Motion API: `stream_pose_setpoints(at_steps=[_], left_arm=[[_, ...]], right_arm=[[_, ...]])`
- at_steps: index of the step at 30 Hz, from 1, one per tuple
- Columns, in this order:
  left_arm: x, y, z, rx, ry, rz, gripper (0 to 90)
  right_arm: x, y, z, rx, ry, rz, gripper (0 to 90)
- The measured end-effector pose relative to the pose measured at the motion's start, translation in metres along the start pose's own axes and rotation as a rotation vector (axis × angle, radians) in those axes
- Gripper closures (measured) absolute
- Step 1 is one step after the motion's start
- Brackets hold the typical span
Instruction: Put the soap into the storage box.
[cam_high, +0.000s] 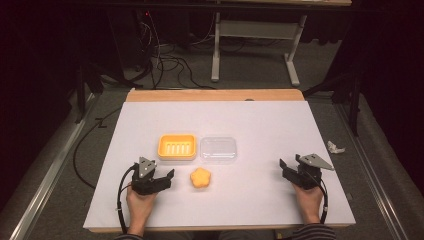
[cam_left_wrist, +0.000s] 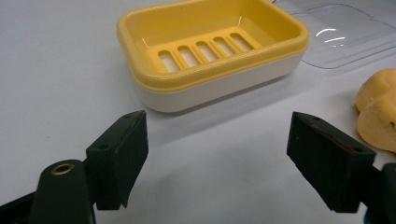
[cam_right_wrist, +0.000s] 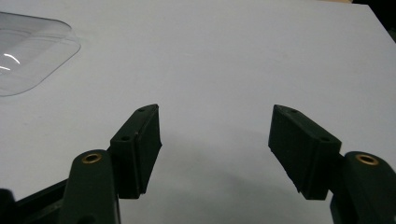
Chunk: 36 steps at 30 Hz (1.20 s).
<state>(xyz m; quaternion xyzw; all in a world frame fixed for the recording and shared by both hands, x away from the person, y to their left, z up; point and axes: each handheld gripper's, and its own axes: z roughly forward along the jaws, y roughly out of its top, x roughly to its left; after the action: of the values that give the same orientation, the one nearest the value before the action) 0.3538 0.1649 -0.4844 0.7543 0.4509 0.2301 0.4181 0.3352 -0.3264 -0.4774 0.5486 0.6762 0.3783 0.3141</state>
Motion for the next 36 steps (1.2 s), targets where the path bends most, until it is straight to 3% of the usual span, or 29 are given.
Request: stream_pose_setpoints(at_steps=[6, 15, 36], left_arm=[[0.004, 0.0004, 0.0003, 0.006, -0.024, -0.024, 22.8], [0.0057, 0.0014, 0.0012, 0.019, -0.028, -0.038, 23.6], [0.001, 0.0036, -0.0053, 0.024, -0.029, -0.037, 21.8]], right_arm=[[-0.0011, -0.0007, -0.0015, -0.011, 0.033, 0.014, 34.3], [-0.0004, -0.0006, -0.0012, -0.01, 0.041, 0.0, 34.1], [0.0032, -0.0006, -0.0011, -0.007, 0.023, -0.02, 34.3]])
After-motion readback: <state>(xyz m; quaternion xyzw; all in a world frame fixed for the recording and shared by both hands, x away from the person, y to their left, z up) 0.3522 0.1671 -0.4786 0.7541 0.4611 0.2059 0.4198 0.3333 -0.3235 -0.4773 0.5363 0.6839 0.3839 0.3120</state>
